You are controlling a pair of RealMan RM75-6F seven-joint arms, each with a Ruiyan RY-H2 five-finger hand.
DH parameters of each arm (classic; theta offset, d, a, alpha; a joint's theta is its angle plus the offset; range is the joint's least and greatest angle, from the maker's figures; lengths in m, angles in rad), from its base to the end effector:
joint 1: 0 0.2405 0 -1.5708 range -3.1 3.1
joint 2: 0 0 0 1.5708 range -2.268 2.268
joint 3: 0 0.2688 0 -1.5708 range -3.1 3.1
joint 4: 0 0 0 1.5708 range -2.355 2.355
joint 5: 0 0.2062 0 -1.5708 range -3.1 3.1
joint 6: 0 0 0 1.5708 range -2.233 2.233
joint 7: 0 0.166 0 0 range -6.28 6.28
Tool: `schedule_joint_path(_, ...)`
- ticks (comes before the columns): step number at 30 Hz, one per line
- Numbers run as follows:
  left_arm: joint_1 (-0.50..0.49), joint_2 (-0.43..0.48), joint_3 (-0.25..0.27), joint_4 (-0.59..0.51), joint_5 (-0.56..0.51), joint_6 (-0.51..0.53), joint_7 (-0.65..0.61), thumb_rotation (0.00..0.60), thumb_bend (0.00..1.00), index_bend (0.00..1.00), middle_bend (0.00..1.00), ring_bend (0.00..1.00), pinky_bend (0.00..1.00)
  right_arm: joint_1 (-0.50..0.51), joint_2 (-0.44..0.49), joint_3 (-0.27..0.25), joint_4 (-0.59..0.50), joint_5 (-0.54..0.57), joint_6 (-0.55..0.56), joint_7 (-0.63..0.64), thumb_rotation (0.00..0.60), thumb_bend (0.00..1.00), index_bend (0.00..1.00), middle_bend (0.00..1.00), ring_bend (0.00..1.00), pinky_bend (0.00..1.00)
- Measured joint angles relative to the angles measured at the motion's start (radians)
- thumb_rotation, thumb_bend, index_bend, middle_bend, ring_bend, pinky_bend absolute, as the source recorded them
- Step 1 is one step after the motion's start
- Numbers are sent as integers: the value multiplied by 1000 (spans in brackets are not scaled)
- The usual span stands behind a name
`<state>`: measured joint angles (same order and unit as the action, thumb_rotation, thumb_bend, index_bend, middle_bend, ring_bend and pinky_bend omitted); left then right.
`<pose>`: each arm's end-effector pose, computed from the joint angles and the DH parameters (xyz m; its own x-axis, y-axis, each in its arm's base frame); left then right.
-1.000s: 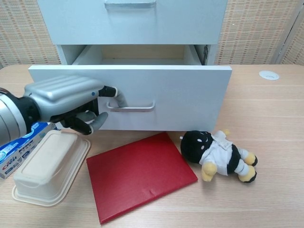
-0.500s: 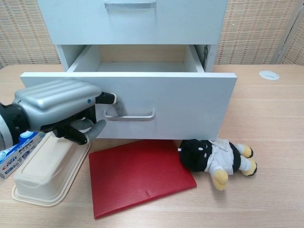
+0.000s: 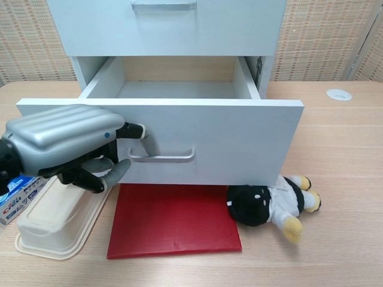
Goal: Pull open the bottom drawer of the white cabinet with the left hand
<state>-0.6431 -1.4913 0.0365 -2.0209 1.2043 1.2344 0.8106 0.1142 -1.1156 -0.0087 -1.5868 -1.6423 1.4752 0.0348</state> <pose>-0.0990 0.2450 -0.0069 0.5556 0.2117 0.8041 0.7496 -0.5459 -0.3743 -0.3051 -0.1989 0.1514 0.4069 -0.0603 0.9115 -0.9038 -0.1717 0.3921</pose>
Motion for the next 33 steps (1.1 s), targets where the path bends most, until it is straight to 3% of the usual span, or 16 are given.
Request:
schedule_joint_path(11,23,15,22,-35,38,4,17,600,606,286,966,1000,1000,-2,-2,1,5,4,0,4,600,307,111,194,118,158)
schedule_joint_path(20,56,32,27,-34,176,44,-62,600,604,304,930,1000,1000,1,-8,3,7,3,-3,7,600,307,111,194,118,158)
schedule_joint_path(28,115,86,33,-34,364,146,-186,600,604,532,909,1000,1000,4,-12,5,12,4,-4,13,600,307,111,194,118,158)
schedule_joint_path(33,166,144,14,-26,422,232,-258,600,604,701,914,1000,1000,2,-13,5,15,7,-1,18,600,308,111,194,118,158)
